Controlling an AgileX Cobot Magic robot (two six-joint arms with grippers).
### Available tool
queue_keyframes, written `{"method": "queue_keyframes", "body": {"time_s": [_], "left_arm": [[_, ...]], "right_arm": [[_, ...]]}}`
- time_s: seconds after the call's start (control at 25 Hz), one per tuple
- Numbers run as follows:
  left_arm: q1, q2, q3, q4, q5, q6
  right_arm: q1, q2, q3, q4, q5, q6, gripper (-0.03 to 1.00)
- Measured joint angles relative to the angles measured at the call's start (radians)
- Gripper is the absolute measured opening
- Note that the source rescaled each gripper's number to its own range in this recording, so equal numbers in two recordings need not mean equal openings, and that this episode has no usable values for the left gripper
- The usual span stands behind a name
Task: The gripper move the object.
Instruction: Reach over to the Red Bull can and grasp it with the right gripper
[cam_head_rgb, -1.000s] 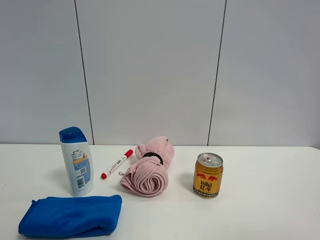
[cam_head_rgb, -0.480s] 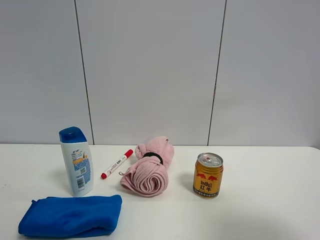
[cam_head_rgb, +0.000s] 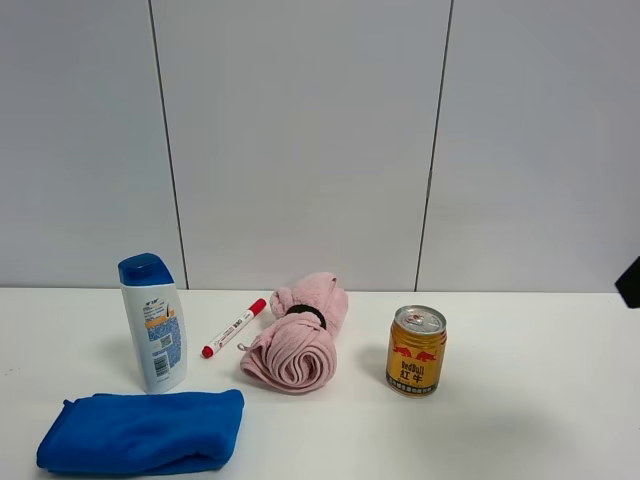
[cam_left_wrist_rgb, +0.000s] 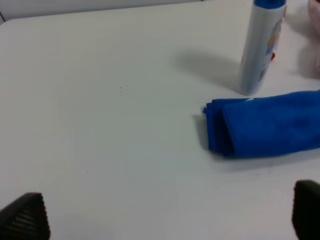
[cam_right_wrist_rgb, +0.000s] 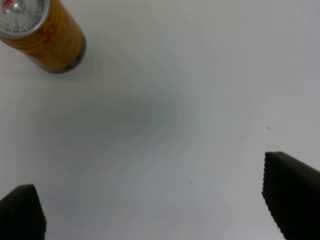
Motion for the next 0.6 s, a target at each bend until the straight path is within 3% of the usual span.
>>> {"method": "queue_keyframes", "body": {"time_s": [0.16, 0.28, 0.4, 0.6], "left_arm": [[0.0, 0.0, 0.0, 0.0, 0.0, 0.0], [0.0, 0.0, 0.0, 0.0, 0.0, 0.0], [0.0, 0.0, 0.0, 0.0, 0.0, 0.0], [0.0, 0.0, 0.0, 0.0, 0.0, 0.0]], "right_arm": [[0.0, 0.103, 0.0, 0.169, -0.051, -0.095, 0.86], [0.0, 0.155, 0.0, 0.26, -0.064, -0.149, 0.78], [0.0, 0.181, -0.007, 0.29, -0.072, -0.174, 0.7], [0.0, 0.184, -0.093, 0.291, -0.09, -0.227, 0.67]]}}
